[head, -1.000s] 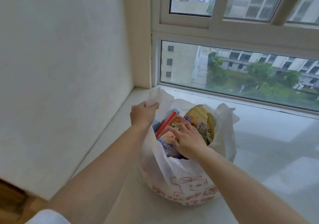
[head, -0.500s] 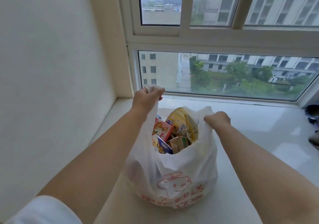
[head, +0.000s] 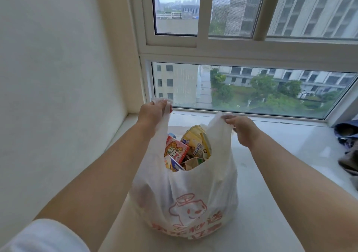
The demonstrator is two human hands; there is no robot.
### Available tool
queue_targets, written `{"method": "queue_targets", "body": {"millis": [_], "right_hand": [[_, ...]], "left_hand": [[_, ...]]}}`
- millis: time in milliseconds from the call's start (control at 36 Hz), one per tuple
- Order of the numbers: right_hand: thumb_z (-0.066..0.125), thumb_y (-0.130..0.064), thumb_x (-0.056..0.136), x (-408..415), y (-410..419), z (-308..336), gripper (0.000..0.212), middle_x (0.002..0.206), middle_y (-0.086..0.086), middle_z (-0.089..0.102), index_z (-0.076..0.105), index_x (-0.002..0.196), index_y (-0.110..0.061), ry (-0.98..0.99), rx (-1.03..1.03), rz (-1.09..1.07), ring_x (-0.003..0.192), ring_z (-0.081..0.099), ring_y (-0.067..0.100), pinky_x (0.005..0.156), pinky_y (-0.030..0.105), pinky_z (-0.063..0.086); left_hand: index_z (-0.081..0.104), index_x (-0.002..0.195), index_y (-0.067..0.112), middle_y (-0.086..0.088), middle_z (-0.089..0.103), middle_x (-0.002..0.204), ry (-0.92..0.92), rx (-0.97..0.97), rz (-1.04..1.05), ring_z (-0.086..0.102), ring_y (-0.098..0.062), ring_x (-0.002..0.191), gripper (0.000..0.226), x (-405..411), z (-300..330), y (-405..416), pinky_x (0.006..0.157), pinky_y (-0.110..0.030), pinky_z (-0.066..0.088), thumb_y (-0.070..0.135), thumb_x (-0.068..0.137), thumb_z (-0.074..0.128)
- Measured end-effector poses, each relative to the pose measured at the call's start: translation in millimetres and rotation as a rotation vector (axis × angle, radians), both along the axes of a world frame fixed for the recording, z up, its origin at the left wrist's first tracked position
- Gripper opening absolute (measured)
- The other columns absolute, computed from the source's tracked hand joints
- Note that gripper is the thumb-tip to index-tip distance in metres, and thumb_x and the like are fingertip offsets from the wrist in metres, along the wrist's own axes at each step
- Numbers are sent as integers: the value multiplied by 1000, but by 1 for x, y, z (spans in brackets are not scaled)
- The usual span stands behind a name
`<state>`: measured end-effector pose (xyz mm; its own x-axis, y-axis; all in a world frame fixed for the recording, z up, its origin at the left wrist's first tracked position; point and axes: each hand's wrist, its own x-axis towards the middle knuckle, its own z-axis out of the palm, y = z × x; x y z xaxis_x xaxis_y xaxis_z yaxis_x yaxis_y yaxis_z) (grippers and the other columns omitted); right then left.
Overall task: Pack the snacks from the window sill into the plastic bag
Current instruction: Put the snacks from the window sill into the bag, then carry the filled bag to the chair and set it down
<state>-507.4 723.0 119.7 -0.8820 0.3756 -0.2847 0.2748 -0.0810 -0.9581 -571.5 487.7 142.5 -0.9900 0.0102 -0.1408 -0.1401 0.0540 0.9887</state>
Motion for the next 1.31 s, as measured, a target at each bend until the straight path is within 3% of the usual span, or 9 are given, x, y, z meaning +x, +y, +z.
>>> {"method": "queue_targets", "body": {"millis": [111, 278, 472, 639, 750, 806, 972, 1111, 1306], "right_hand": [[44, -19, 94, -7, -3, 19, 25, 63, 3, 58, 58, 78, -6, -31, -152, 188, 55, 55, 15, 54, 23, 42], [62, -41, 87, -12, 11, 8, 57, 111, 10, 56, 49, 126, -1, -438, 234, 240, 72, 53, 18, 57, 28, 43], [75, -44, 77, 6, 13, 13, 46, 90, 7, 63, 57, 99, -8, -663, 466, 345, 68, 57, 18, 53, 24, 43], [65, -6, 85, -8, 12, 24, 13, 79, 12, 55, 60, 97, -4, -325, 371, 75, 46, 52, 17, 36, 20, 44], [49, -19, 95, -6, 16, 27, 35, 116, 21, 60, 51, 122, 4, -261, 500, -187, 103, 61, 35, 79, 29, 51], [45, -31, 96, -4, 20, 30, 46, 120, 21, 58, 53, 124, 4, -262, 487, -213, 108, 58, 35, 78, 31, 43], [58, -23, 89, -20, 20, 74, 23, 88, 13, 58, 65, 73, -7, -6, 382, -306, 75, 54, 26, 68, 37, 49], [52, -31, 93, -21, 55, 93, 38, 106, 17, 67, 70, 106, 0, 172, 474, -408, 91, 58, 25, 79, 33, 45], [67, -15, 86, -22, -23, 99, 28, 96, 11, 72, 70, 104, 6, 228, 503, -21, 78, 57, 11, 59, 15, 43]], "left_hand": [[65, 114, 10, -9, 65, 97, 22, -24, 91, 58, -21, 77, 37, -8, 3, -14, 64, -32, 50, 39, 92, 57], [71, 88, 11, -1, 68, 71, 51, 113, 195, 61, -19, 72, 17, -17, 1, -49, 69, -29, 51, 22, 91, 58], [64, 75, 10, 6, 63, 48, -16, 400, 331, 60, -2, 46, 20, -17, -6, -77, 55, -15, 51, 7, 92, 57], [62, 70, 14, 5, 61, 51, -44, 384, 368, 54, -3, 47, 22, -18, -9, -83, 64, -22, 49, 11, 92, 58], [57, 68, 14, 8, 54, 40, -98, 307, 358, 46, -2, 34, 28, -18, -9, -85, 43, -19, 39, 20, 95, 55], [56, 70, 13, 9, 52, 36, -104, 295, 316, 45, -1, 30, 27, -17, -5, -77, 37, -16, 38, 20, 96, 53], [65, 67, 11, 3, 62, 68, 172, 66, 25, 57, -8, 67, 26, -4, 39, -2, 59, -16, 44, 5, 89, 53], [75, 85, 15, -3, 69, 90, 316, -26, 216, 65, -20, 89, 13, -28, 50, -50, 73, -29, 51, 25, 84, 68], [70, 74, 18, 7, 69, 76, 310, -17, -235, 60, -6, 68, 26, 27, 40, 39, 59, -20, 47, 20, 95, 55]]}}
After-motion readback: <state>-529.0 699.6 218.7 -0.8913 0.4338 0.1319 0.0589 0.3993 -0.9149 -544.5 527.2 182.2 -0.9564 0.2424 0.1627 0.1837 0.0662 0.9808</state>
